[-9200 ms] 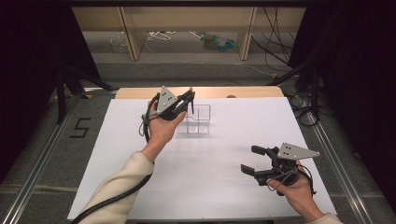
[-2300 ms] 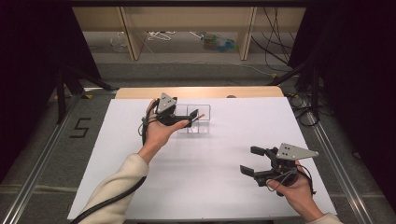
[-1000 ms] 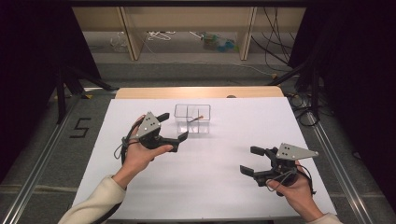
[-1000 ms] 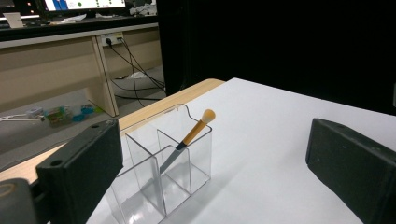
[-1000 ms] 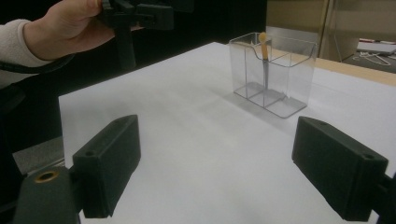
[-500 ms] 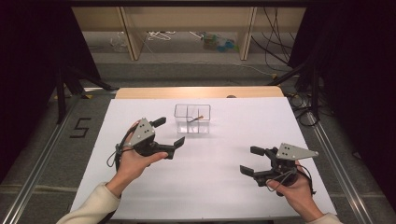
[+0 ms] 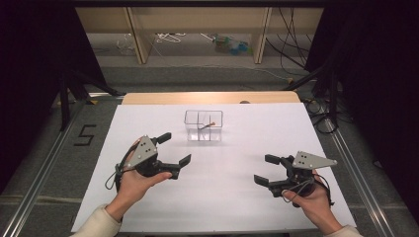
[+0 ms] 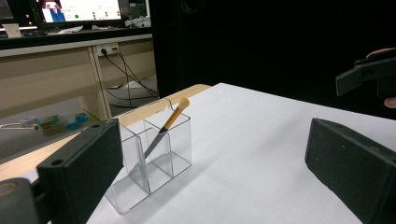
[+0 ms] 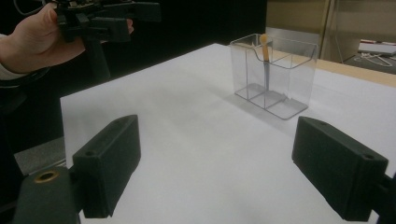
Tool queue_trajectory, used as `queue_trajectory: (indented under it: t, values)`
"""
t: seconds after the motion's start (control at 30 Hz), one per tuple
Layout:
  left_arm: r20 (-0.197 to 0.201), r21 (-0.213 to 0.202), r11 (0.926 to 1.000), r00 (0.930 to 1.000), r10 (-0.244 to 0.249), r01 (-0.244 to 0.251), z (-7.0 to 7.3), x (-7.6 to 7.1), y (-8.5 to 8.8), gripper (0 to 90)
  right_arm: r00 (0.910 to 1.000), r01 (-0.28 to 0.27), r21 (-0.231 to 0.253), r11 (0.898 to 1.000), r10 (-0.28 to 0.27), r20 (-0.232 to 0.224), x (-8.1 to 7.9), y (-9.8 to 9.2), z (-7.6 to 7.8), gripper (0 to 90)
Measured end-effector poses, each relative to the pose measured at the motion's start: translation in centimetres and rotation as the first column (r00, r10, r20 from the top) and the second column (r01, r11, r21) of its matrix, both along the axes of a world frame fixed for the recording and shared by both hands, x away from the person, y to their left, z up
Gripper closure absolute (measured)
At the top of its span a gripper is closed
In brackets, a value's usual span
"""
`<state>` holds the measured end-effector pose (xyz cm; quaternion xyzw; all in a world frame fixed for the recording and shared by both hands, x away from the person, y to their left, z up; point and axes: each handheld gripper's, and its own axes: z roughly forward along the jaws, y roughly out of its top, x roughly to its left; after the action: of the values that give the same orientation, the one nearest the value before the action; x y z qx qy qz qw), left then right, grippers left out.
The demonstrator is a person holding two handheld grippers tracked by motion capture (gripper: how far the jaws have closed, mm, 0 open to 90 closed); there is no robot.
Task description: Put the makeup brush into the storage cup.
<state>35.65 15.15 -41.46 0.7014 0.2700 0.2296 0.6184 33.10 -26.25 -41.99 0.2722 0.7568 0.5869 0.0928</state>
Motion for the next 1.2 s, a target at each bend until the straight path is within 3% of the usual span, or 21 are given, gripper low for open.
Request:
queue_trajectory:
  t: [0.17,0.2,0.67,0.8,1.13,1.17,1.2]
  values:
    - [-0.003,0.000,1.0000,1.0000,0.002,-0.002,-0.2,-0.6,0.2,4.0,1.0000,0.000,0.001,1.000,0.000,0.001,0.0,0.0,0.0,16.1]
    - [0.005,0.010,0.9999,1.0000,-0.001,0.001,-0.2,-0.7,0.3,4.0,0.9992,0.005,0.001,1.000,-0.005,0.039,0.2,0.0,-0.1,16.1]
    - [0.001,0.010,0.9999,1.0000,0.005,-0.006,-0.5,-1.6,1.1,4.2,0.9995,0.005,-0.003,1.000,-0.005,0.030,0.2,-0.1,-0.1,16.1]
    - [0.005,0.021,0.9998,1.0000,0.004,-0.004,-0.7,-1.9,1.6,4.6,1.0000,0.004,-0.010,1.000,-0.004,0.005,0.1,0.0,-0.1,16.1]
    - [0.004,0.028,0.9995,0.9999,0.012,-0.012,-1.0,-2.5,2.8,4.9,0.9996,0.006,-0.007,1.000,-0.006,0.026,0.2,0.0,-0.2,16.1]
    - [0.006,0.034,0.9994,0.9999,0.008,-0.008,-1.1,-2.6,2.9,5.0,0.9998,0.017,-0.043,0.999,-0.016,0.015,0.1,-0.2,0.0,16.1]
    - [-0.001,0.027,0.9996,0.9999,0.012,-0.012,-1.1,-2.7,2.9,5.0,0.9997,0.017,-0.043,0.999,-0.016,0.017,0.1,-0.2,0.0,16.1]
